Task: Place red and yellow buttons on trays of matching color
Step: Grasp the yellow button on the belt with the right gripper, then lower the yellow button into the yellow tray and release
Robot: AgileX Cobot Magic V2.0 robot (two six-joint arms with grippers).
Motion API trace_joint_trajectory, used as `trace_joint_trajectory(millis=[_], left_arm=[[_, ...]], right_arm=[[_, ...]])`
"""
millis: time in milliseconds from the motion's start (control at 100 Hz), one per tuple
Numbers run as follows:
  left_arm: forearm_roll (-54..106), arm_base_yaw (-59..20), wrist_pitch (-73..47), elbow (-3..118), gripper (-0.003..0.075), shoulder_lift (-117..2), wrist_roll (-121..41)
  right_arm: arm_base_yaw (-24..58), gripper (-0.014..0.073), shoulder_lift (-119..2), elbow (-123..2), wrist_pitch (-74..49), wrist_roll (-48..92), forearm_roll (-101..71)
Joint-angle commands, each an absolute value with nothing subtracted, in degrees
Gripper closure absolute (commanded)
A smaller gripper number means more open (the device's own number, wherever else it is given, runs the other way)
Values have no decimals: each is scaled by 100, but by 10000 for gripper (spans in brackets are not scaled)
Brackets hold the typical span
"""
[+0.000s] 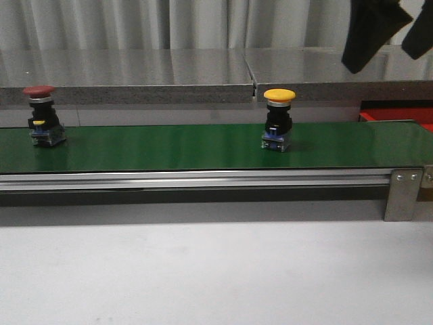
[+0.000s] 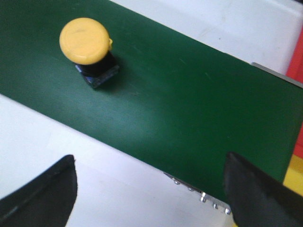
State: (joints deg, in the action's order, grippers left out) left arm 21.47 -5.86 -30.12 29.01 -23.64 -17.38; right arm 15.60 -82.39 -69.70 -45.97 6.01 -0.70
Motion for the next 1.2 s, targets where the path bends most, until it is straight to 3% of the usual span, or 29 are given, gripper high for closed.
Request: trace_joint_trajectory(millis=[0, 210, 430, 520, 670, 790, 1190], left_arm=[[2299, -635, -2627, 3035, 739, -2421, -1731], [2299, -635, -2627, 3035, 739, -2421, -1731], [2299, -635, -2627, 3035, 739, -2421, -1731], [2299, -635, -2627, 3035, 739, -2421, -1731], [2299, -635, -2627, 3035, 739, -2421, -1731], [2299, -635, -2627, 3035, 739, -2421, -1731], [2299, -635, -2627, 3035, 739, -2421, -1731]], right_arm=[[1627, -31, -8634, -7759, -4934, 932, -108], [1642, -31, -9798, -9064, -5880, 1605, -462], [1642, -22, -10579, -9779, -5840, 1666, -579], [1642, 54, -10782, -9854, -5906, 1784, -574], [1628, 334, -10871, -9854, -6090, 1794, -570], [1628, 475, -10741, -9854, -5973, 1705, -570], [854, 484, -9817, -9162, -5822, 894, -557]])
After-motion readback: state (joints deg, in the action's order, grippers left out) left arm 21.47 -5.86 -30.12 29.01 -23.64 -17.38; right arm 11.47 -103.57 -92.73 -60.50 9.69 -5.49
